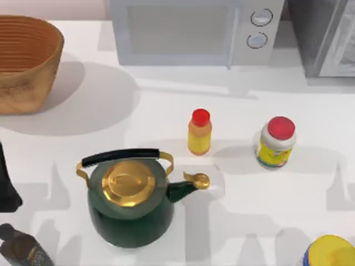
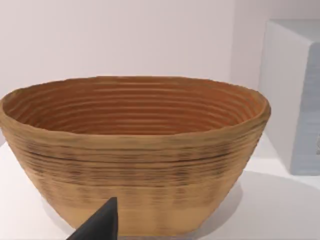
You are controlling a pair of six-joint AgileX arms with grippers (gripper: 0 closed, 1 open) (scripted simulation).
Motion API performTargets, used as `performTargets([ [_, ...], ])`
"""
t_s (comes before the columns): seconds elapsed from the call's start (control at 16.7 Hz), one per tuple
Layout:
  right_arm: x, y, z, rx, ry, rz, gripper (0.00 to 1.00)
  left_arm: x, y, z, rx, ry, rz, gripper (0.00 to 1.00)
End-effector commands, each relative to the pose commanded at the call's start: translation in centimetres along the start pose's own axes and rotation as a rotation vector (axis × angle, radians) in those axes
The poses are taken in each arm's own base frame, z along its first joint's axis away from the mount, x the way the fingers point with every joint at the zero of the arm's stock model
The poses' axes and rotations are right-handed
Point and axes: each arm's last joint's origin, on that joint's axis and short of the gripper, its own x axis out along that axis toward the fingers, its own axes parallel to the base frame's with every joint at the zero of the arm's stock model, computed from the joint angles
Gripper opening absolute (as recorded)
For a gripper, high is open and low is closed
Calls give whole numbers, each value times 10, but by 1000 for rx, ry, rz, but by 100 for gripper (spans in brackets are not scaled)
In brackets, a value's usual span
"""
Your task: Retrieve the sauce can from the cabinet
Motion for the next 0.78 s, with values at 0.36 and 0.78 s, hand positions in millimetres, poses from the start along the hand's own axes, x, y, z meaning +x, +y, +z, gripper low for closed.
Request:
performTargets([
  [0.36,1,1,26,-1,21,1,100,0,0,0,0,0,0,100],
  [0.78,24,9,160,-5,25,-5,100,0,0,0,0,0,0,100],
])
